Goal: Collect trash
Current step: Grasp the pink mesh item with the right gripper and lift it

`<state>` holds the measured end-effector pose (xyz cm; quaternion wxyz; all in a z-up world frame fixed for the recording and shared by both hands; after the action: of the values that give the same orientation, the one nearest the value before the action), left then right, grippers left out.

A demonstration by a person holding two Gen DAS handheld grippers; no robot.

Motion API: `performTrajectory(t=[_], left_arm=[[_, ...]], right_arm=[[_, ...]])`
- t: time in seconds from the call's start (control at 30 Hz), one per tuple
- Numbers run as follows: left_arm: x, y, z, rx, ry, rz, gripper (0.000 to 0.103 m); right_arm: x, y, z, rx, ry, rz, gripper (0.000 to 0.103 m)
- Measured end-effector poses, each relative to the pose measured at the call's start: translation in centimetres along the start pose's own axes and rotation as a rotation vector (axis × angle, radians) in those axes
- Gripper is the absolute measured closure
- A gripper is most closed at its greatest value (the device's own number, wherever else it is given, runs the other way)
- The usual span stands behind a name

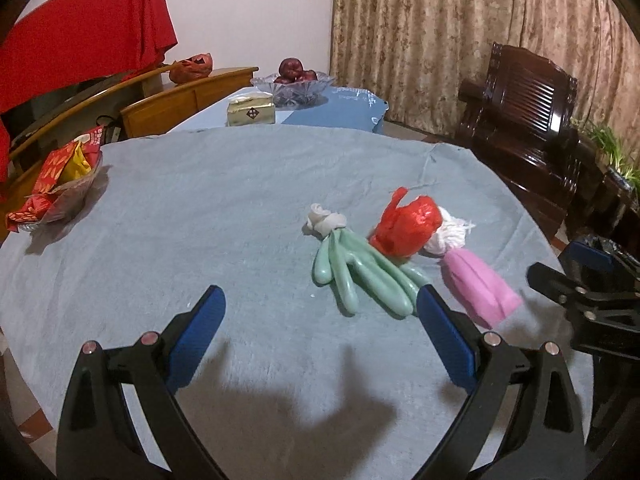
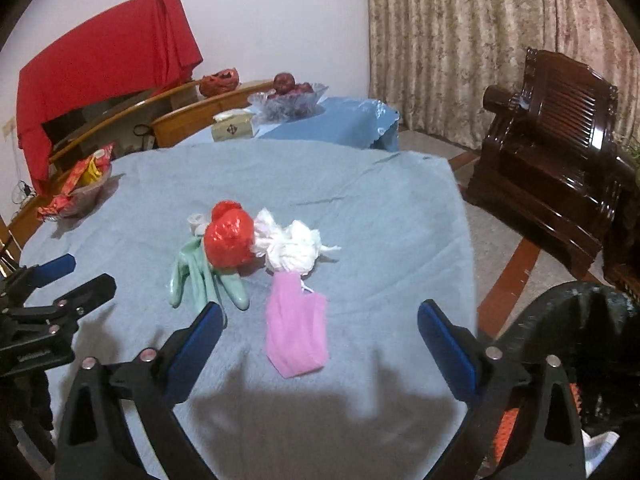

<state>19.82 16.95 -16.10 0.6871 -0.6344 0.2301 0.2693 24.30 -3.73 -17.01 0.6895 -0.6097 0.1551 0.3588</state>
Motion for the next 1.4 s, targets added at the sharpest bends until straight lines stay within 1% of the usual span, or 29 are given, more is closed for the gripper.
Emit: performTrajectory(t=[0.2,0.3,0.37,0.4,0.47,0.5,0.57,0.6,0.67,0.73,0.87,1.0,1.13,1.23,1.4], left_arm=[[1.8,0.7,0.4,0.0,0.004,0.026,0.009],[2.4,0.9,0.7,-0.011,-0.002,0.035,0.009],[2.8,0.9,1.1,-0.019,-0.002,0.04,0.009],[2.9,0.9,1.2,-0.021,-0.003,0.042,0.009],[3.1,0.9,1.2,-0.021,-0.003,0.043,0.009],[3.2,0.9,1.2,-0.021,-0.003,0.044,0.009],[3.3,0.9,1.1,-0.021,-0.001,0.045,0.009],[3.5,0.9,0.9,-0.021,0.002,0.046,0.009],[3.7,0.8,0.8,-0.021,0.007,0.047,0.009],[3.8,0.7,0.5,-0.019,0.014,0.047,0.009],[4.1,0.3,-0.2,-0.011,0.032,0.04,0.009],[4.3,-0.4,-1.0,-0.004,0.052,0.035,0.01],[4.7,-1.1,-1.9,0.003,0.072,0.024,0.01],[5.2,-1.7,-2.6,0.005,0.084,0.015,0.01],[6.4,-3.2,-3.6,0.022,0.095,-0.001,0.011]], right_arm=[[3.2,1.0,0.2,-0.003,0.011,0.056,0.016],[4.1,1.4,0.1,-0.01,0.02,0.077,0.024],[4.8,1.6,0.0,-0.004,0.02,0.099,0.033],[5.1,1.7,-0.1,-0.001,0.017,0.109,0.035],[5.6,1.8,-0.1,-0.003,0.008,0.13,0.044],[5.8,1.9,0.0,-0.007,0.002,0.138,0.046],[6.1,2.0,0.2,-0.015,-0.012,0.154,0.056],[6.2,2.1,0.3,-0.017,-0.018,0.159,0.059],[6.3,2.2,0.5,-0.021,-0.042,0.171,0.076],[6.3,2.2,0.8,-0.025,-0.071,0.18,0.085],[5.3,1.9,0.8,-0.019,-0.09,0.16,0.09],[3.9,1.2,0.3,-0.005,-0.104,0.144,0.091],[2.8,0.3,-0.5,0.013,-0.087,0.11,0.091],[3.0,-0.9,-1.5,0.049,-0.069,0.101,0.091],[4.0,-2.3,-2.0,0.053,-0.045,0.091,0.091]])
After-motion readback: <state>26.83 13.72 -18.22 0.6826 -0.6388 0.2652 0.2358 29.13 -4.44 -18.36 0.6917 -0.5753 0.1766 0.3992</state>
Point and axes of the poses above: each gripper's, at about its wrist camera, not at the fingertips, and x roughly the way its jaws point, z to its left, y to its underside, the point moved 2 cm from there along x, roughly the way its jaws point, and after that the axes turned 8 degrees about x, right-handed, at the moved point
